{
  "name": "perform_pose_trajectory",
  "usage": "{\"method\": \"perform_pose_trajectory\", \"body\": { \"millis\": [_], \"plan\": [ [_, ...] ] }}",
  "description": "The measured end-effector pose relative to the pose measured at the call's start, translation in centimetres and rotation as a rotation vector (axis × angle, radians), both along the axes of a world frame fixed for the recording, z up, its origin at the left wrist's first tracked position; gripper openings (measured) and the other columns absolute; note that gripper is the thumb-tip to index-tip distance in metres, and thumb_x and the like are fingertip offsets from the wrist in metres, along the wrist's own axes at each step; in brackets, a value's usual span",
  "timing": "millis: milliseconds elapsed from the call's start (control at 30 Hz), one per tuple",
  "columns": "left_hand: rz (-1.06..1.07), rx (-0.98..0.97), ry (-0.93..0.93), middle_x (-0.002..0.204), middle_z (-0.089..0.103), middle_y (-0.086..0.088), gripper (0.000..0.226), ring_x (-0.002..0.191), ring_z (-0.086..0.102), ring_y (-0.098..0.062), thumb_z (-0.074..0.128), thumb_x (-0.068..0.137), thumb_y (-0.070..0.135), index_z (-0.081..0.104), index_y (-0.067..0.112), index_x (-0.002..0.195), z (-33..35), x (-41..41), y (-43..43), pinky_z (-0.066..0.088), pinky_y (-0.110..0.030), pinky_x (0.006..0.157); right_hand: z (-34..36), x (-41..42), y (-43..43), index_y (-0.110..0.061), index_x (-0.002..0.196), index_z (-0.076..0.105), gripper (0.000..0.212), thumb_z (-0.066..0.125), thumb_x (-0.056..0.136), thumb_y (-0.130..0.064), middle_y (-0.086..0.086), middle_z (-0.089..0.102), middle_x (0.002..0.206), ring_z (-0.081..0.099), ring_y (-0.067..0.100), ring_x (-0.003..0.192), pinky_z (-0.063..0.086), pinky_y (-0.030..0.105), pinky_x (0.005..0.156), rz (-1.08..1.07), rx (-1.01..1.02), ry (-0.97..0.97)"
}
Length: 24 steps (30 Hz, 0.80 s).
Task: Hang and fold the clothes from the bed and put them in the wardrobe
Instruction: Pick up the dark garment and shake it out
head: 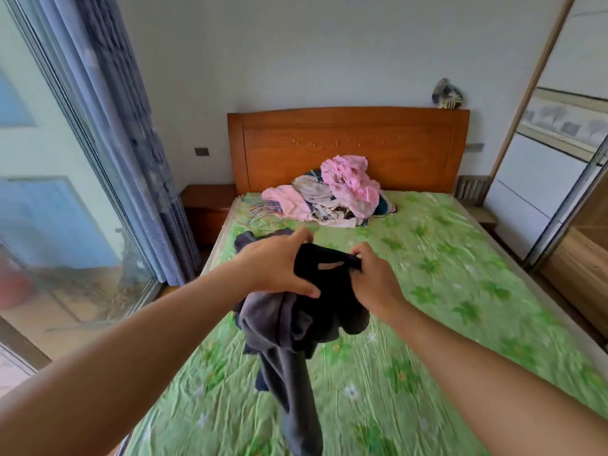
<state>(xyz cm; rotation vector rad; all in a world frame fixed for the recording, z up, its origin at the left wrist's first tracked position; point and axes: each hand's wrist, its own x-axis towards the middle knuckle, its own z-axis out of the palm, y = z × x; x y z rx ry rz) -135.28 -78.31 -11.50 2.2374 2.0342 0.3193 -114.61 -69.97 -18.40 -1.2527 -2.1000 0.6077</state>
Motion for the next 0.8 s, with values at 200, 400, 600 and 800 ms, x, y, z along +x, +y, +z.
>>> {"method": "perform_pose_trajectory", "body": {
  "millis": [200, 400, 600, 800],
  "plan": [
    [0.175, 0.084, 0.211, 0.12, 0.052, -0.001, 0.065, 0.107, 0.061, -0.031, 0.072, 0.076, 0.04, 0.035, 0.032, 0.129, -1.6, -1.3, -0.6, 0.039, -0.036, 0.066, 3.4, 0.6, 1.3, -0.03, 0.094, 0.05, 0.022, 0.05, 0.084, -0.01, -0.006, 0.059, 0.075, 0.056, 0.021, 0.068, 0.038, 0.037, 0.056, 0.003, -0.035, 0.055],
    [0.23, 0.163, 0.239, 0.117, 0.044, -0.006, 0.037, 0.113, 0.051, -0.031, 0.068, 0.086, 0.03, 0.056, 0.02, 0.119, -0.9, -2.2, -1.3, 0.05, -0.043, 0.076, 6.1, 4.3, 0.8, -0.028, 0.113, 0.042, 0.038, 0.061, 0.08, -0.031, 0.0, 0.062, 0.1, 0.064, 0.035, 0.085, 0.051, 0.04, 0.067, 0.163, 0.346, -0.479],
    [0.315, 0.114, 0.231, 0.106, 0.058, -0.008, 0.022, 0.091, 0.063, -0.032, 0.053, 0.095, 0.033, 0.065, 0.019, 0.105, -0.1, -2.3, -1.2, 0.043, -0.035, 0.064, 6.8, 7.3, 1.1, -0.019, 0.117, 0.043, 0.029, 0.054, 0.091, -0.027, 0.007, 0.052, 0.11, 0.059, 0.038, 0.088, 0.044, 0.04, 0.062, 0.115, 0.468, -0.596],
    [0.387, 0.185, -0.22, 0.092, 0.064, -0.013, 0.014, 0.083, 0.061, -0.034, 0.042, 0.096, 0.02, 0.056, 0.016, 0.1, -0.8, -1.7, -0.4, 0.052, -0.039, 0.069, 7.6, 8.9, 1.0, -0.017, 0.102, 0.044, 0.023, 0.048, 0.099, -0.039, 0.008, 0.057, 0.09, 0.059, 0.035, 0.077, 0.038, 0.036, 0.053, -0.134, 0.481, -0.576]
  ]
}}
